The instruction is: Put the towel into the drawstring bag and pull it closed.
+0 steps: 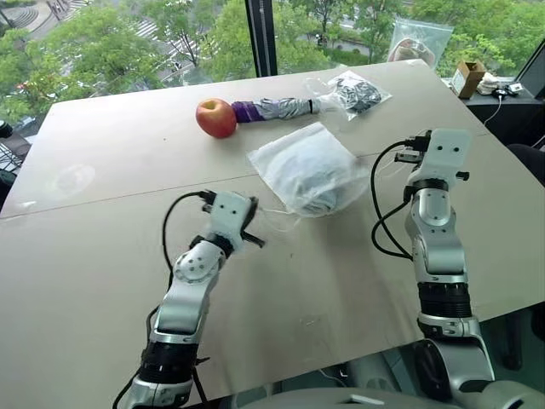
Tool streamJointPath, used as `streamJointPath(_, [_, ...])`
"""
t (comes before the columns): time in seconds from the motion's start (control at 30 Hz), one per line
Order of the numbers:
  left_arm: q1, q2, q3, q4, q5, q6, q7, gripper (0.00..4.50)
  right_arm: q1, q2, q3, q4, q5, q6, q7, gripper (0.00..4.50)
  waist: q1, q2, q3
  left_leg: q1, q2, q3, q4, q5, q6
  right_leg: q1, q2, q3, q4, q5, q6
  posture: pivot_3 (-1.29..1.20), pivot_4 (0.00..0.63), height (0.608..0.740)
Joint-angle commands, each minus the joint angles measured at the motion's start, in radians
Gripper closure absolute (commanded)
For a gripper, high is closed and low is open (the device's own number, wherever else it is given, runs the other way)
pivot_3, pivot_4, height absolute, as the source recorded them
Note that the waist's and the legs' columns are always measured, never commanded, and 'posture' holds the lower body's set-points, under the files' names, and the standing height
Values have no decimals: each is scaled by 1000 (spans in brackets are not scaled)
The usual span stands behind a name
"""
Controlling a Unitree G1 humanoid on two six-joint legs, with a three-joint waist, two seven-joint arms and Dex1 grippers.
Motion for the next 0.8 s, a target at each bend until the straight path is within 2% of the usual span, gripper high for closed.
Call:
streamJointPath(0.03, [-1, -13, 117, -26, 45, -36, 148, 4450, -26, 3, -10, -12, -1, -17, -13, 4500, -1, 0, 0, 0, 0, 0, 0, 0, 0, 0, 0, 0, 0, 0, 0, 0, 150, 740])
streamJointPath(0.2, [-8, -20, 224, -17, 109, -32, 312, 4450, -31, 5, -52, 12, 2, -15, -61, 4500, 0, 0, 0, 0, 0, 0, 0, 0, 0, 0, 0, 0, 0, 0, 0, 0, 150, 740])
streamJointPath(0.33, [-12, -13, 298, -13, 155, -19, 423, 4450, -35, 10, -135, 36, 18, 4, -148, 4500, 3, 0, 0, 0, 0, 0, 0, 0, 0, 0, 0, 0, 0, 0, 0, 0, 150, 740])
streamJointPath(0.57, [-29, 10, 343, 2, 190, -25, 509, 4450, -26, 15, -238, 53, 64, 48, -264, 4500, 3, 0, 0, -1, 0, 0, 0, 0, 0, 0, 0, -1, 0, 0, 0, 0, 150, 740])
streamJointPath(0.7, [-56, 42, 346, 25, 189, -44, 507, 4450, -23, 9, -232, 54, 82, 53, -257, 4500, 0, 0, 0, 0, 0, 0, 0, 0, 0, 0, 0, -1, 0, 0, 0, 0, 150, 740])
streamJointPath(0.8, [-106, 105, 308, 44, 187, -100, 453, 4450, -51, -41, -148, 40, 48, -10, -170, 4500, -2, 0, 0, 0, 0, 0, 0, 0, 0, 0, 0, -1, 0, 0, 0, 0, 150, 740])
